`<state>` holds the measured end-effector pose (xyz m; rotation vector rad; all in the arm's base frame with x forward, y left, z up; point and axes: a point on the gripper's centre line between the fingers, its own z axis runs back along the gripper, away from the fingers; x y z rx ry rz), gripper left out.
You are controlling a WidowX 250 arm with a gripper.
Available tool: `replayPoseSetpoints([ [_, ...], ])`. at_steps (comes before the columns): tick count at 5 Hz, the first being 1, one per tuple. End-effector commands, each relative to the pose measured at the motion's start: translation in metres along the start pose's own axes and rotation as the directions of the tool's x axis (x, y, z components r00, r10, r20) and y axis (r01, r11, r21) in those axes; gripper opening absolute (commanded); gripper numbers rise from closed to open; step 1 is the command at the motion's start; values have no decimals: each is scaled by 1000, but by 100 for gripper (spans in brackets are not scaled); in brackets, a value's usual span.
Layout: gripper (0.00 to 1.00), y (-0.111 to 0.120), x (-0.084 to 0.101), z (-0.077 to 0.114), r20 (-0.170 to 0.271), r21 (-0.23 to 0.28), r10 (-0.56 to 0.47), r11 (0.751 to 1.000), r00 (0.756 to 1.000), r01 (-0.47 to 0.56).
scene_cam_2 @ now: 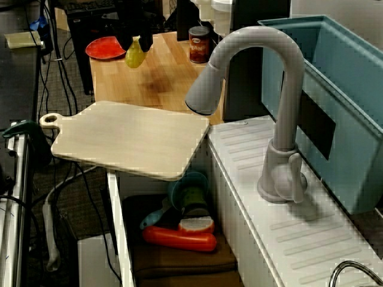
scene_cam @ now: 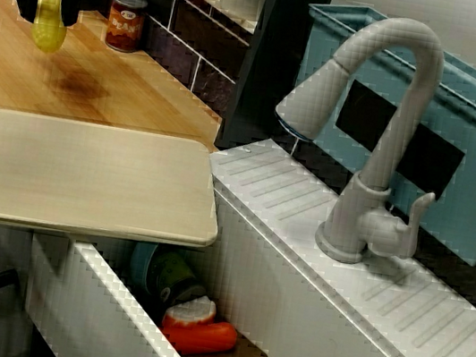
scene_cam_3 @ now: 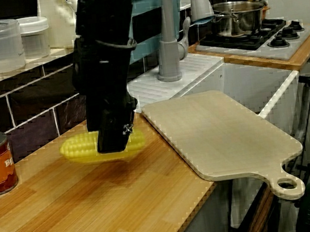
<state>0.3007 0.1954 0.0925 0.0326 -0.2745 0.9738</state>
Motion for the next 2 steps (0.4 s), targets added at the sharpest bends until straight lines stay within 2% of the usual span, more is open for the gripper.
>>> replayPoseSetpoints([
  [1,0,1,-2,17,76,-17,-125,992,989,127],
  [2,0,-7,-6,17,31,-12,-243,970,970,243],
])
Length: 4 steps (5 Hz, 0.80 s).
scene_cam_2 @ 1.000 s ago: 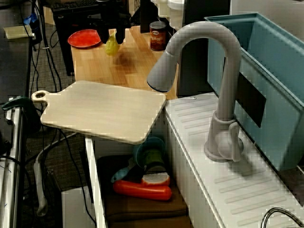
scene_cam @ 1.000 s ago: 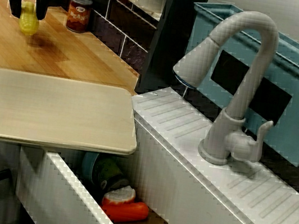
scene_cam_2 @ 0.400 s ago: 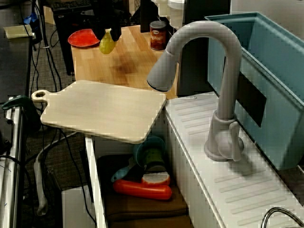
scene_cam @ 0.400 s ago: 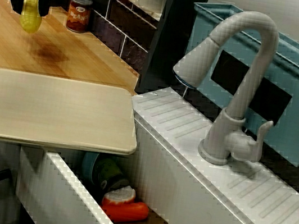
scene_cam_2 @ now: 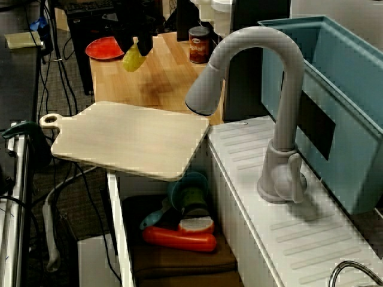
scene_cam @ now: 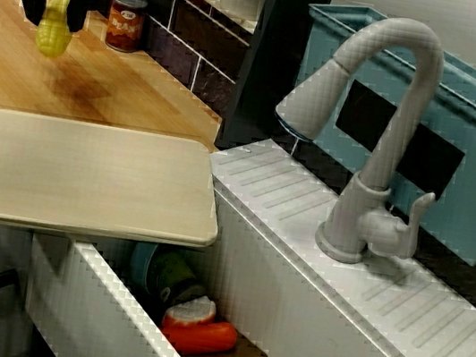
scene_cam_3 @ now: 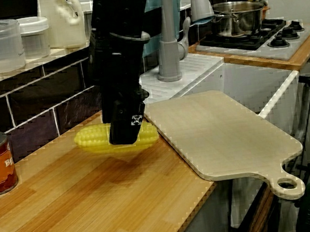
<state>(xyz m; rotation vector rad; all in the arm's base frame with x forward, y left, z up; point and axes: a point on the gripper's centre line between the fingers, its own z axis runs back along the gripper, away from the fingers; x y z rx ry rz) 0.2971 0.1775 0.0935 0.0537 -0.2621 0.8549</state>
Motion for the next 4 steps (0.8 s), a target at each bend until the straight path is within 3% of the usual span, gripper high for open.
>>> replayPoseSetpoints([
  [1,0,-4,8,12,21,-35,-217,975,976,218],
  [2,0,-9,8,12,-1,-66,-334,940,942,334],
  [4,0,-19,-1,14,-31,-70,-511,858,859,508],
])
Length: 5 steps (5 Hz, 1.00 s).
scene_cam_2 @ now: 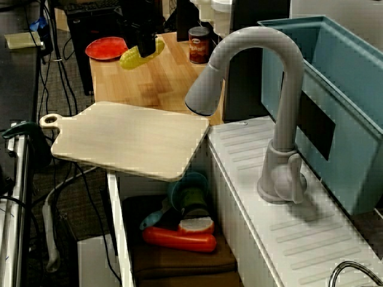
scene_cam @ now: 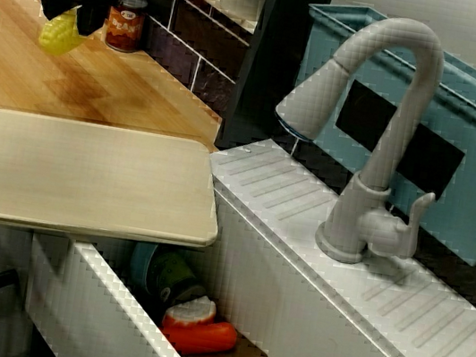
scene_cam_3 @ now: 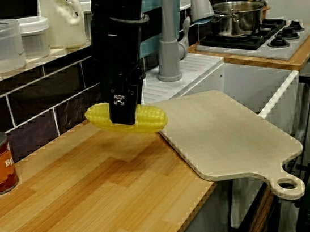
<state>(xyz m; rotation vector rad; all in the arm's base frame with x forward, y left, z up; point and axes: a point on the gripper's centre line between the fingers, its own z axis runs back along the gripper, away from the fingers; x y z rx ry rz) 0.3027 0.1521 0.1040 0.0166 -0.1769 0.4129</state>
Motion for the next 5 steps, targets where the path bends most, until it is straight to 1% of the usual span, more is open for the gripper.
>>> replayPoseSetpoints([
  [1,0,-2,0,6,45,30,-175,984,983,174],
  [2,0,-12,-8,8,69,90,-285,956,956,279],
  [3,0,-18,-9,7,82,126,-394,915,915,383],
  [4,0,-20,-10,7,79,126,-447,891,891,436],
  [5,0,-25,-14,6,73,152,-508,856,859,493],
])
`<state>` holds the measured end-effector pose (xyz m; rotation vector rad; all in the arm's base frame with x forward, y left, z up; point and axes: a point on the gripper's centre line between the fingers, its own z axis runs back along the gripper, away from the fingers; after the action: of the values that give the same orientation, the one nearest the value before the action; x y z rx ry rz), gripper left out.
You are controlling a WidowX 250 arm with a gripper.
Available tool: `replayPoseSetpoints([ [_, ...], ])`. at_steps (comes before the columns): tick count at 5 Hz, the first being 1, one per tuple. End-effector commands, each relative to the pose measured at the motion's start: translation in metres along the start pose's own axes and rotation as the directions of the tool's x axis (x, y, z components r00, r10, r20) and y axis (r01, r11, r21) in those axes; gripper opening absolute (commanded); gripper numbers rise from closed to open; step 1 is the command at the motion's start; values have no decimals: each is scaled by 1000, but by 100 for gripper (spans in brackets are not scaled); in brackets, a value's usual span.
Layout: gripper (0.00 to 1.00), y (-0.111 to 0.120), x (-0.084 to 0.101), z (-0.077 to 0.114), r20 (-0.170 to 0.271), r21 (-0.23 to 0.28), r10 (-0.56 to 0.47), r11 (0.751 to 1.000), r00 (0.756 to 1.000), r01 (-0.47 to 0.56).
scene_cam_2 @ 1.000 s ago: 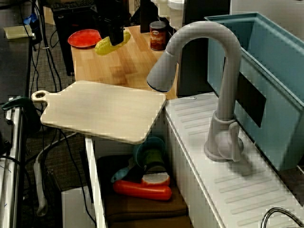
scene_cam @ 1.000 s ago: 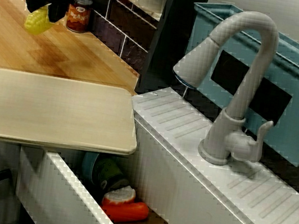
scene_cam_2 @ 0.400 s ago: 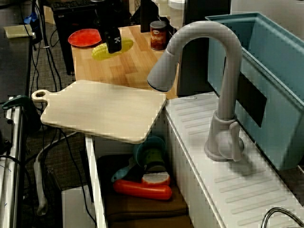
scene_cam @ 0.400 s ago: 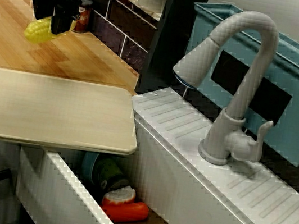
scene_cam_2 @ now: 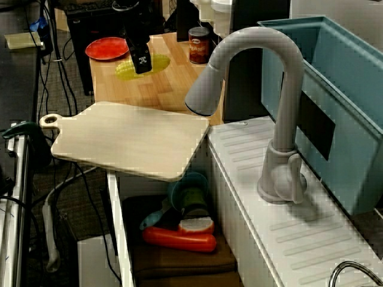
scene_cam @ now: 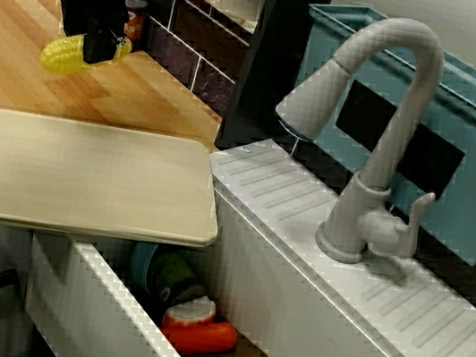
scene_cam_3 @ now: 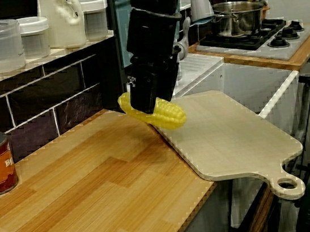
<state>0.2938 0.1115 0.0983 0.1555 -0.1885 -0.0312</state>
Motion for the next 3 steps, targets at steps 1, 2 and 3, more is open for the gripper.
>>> replayPoseSetpoints([
  [1,0,6,6,5,42,75,-177,982,983,174],
  [2,0,-3,4,4,34,97,-246,966,969,242],
  [3,0,-13,-1,7,40,102,-304,949,952,299],
])
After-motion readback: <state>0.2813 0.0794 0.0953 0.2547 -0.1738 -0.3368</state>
